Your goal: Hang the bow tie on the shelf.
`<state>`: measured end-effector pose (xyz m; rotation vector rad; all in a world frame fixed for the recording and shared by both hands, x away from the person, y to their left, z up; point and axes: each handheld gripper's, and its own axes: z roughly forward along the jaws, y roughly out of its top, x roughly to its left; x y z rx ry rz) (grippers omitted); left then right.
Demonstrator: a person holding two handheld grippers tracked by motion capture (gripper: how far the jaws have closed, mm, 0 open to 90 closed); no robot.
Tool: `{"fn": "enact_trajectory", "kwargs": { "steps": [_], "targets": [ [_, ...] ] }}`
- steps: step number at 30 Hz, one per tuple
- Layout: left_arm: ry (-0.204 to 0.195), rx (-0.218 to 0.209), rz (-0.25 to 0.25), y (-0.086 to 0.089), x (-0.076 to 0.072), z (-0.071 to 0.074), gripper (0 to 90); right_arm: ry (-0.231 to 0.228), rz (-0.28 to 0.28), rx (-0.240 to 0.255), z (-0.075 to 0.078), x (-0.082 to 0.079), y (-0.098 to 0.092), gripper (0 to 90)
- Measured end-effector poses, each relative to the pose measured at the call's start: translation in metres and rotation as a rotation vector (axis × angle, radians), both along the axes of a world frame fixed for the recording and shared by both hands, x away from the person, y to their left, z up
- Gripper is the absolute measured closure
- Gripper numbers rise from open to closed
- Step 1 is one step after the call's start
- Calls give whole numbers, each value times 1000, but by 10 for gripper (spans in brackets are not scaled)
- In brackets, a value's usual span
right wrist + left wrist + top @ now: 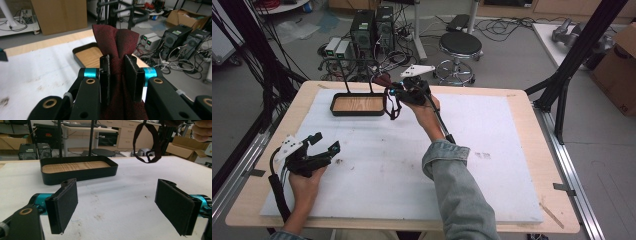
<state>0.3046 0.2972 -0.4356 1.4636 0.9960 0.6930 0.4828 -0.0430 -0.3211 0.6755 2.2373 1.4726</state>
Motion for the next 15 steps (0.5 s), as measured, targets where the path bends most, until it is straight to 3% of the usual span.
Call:
{"fn": "enact_trajectory", "kwargs": {
  "steps": [15],
  "targets": [
    [-1,-2,-1,1,0,-1,188,-52,-10,27,24,18,23,754]
  ]
}}
